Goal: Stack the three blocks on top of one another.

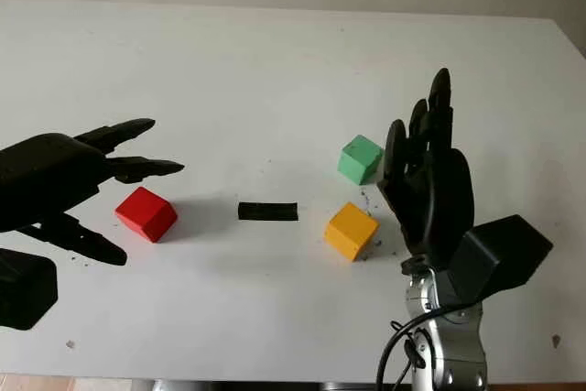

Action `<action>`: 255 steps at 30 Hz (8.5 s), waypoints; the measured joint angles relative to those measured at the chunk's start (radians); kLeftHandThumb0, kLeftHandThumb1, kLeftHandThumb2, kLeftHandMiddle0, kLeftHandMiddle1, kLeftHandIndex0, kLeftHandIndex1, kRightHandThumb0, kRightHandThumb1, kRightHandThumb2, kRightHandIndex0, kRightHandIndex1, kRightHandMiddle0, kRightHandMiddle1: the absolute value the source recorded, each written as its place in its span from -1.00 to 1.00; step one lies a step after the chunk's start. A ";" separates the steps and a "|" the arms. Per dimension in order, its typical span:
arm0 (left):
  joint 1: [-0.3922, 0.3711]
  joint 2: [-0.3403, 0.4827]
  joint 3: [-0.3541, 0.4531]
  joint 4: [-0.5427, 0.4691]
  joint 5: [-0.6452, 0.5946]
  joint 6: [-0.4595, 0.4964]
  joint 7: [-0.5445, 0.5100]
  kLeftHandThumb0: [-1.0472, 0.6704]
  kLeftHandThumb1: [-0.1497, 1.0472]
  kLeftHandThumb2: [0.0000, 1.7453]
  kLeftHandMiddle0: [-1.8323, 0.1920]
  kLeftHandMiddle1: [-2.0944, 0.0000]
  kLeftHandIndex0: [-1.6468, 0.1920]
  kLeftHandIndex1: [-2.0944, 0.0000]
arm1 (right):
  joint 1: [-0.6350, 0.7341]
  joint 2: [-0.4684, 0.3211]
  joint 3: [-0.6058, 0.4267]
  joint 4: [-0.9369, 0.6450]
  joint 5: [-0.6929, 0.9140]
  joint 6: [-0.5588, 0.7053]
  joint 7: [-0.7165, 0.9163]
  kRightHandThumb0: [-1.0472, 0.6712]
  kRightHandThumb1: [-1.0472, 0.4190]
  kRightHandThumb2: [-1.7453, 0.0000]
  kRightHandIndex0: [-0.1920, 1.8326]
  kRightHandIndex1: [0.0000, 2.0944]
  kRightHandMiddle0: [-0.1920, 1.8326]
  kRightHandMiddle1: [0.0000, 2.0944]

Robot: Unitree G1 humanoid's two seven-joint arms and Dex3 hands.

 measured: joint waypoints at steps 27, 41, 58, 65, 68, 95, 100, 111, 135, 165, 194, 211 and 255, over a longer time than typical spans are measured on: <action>-0.007 -0.004 -0.026 0.101 0.161 -0.091 0.172 -0.39 0.87 -0.93 0.55 0.93 0.22 0.26 | -0.001 0.000 0.000 0.000 0.007 0.001 0.002 -0.47 -1.00 0.31 -1.00 -1.00 -1.00 -1.00; -0.126 -0.002 -0.045 0.061 -0.089 -0.029 -0.044 -0.34 0.92 -0.94 0.51 0.94 0.30 -0.09 | -0.008 0.001 0.001 0.001 0.006 0.000 0.007 -0.48 -1.00 0.32 -1.00 -1.00 -1.00 -1.00; -0.447 -0.183 -0.214 0.167 -0.381 0.121 -0.253 -0.35 0.92 -0.93 0.52 0.97 0.36 -0.35 | -0.010 0.008 0.019 -0.001 -0.013 0.017 -0.016 -0.42 -1.00 0.31 -1.00 -1.00 -1.00 -1.00; -0.370 -0.318 -0.259 0.077 -0.330 0.371 -0.174 -0.25 0.94 -0.93 0.61 0.97 0.45 -0.38 | 0.003 0.008 0.023 -0.005 -0.017 0.018 -0.021 -0.42 -1.00 0.33 -1.00 -1.00 -1.00 -1.00; -0.312 -0.363 -0.287 0.022 -0.272 0.433 -0.123 -0.24 0.97 -0.93 0.64 0.96 0.52 -0.47 | 0.005 0.009 0.022 -0.009 -0.015 0.027 -0.026 -0.42 -1.00 0.34 -1.00 -1.00 -1.00 -1.00; -0.268 -0.494 -0.368 0.046 -0.100 0.437 0.008 -0.21 0.98 -0.94 0.61 0.94 0.59 -0.70 | 0.008 0.017 0.026 -0.020 -0.035 0.036 -0.031 -0.44 -1.00 0.36 -1.00 -1.00 -1.00 -1.00; -0.287 -0.502 -0.368 0.081 -0.082 0.435 0.010 -0.22 0.97 -0.94 0.60 0.94 0.58 -0.63 | 0.010 0.020 0.025 -0.020 -0.026 0.036 -0.026 -0.43 -1.00 0.36 -1.00 -1.00 -1.00 -1.00; -0.295 -0.502 -0.370 0.127 -0.052 0.392 0.028 -0.21 0.92 -0.94 0.60 0.95 0.52 -0.54 | 0.013 0.021 0.024 -0.025 -0.024 0.037 -0.026 -0.44 -1.00 0.36 -1.00 -1.00 -1.00 -1.00; -0.295 -0.497 -0.385 0.132 -0.020 0.417 -0.025 -0.33 0.99 -0.93 0.82 0.96 0.65 0.49 | 0.014 0.022 0.023 -0.038 -0.026 0.048 -0.028 -0.44 -1.00 0.37 -1.00 -1.00 -1.00 -1.00; -0.219 -0.499 -0.117 -0.111 -0.522 0.570 -0.175 -0.77 0.99 -0.93 1.00 1.00 1.00 1.00 | -0.002 -0.015 -0.009 -0.039 -0.037 0.048 -0.009 -0.46 -1.00 0.39 -1.00 -1.00 -1.00 -1.00; -0.044 -0.781 0.059 0.079 -0.719 0.308 0.235 -0.59 1.00 -0.25 1.00 1.00 1.00 1.00 | -0.523 -0.526 -0.082 0.395 -0.161 -0.002 0.308 -0.51 -0.90 0.94 -0.93 -0.96 -0.80 -0.88; -0.024 -0.776 0.047 0.076 -0.712 0.318 0.247 -0.60 1.00 -0.25 1.00 1.00 1.00 1.00 | -0.416 -0.844 -0.013 0.199 -0.358 -0.370 0.562 -0.65 -0.70 0.94 -0.85 -0.94 -0.46 -0.82; -0.005 -0.775 0.022 0.056 -0.671 0.318 0.257 -0.59 1.00 -0.29 1.00 1.00 1.00 1.00 | -0.219 -0.852 0.168 0.233 -0.741 -0.702 0.367 -0.26 -0.66 0.92 -0.76 -0.91 -0.13 -0.83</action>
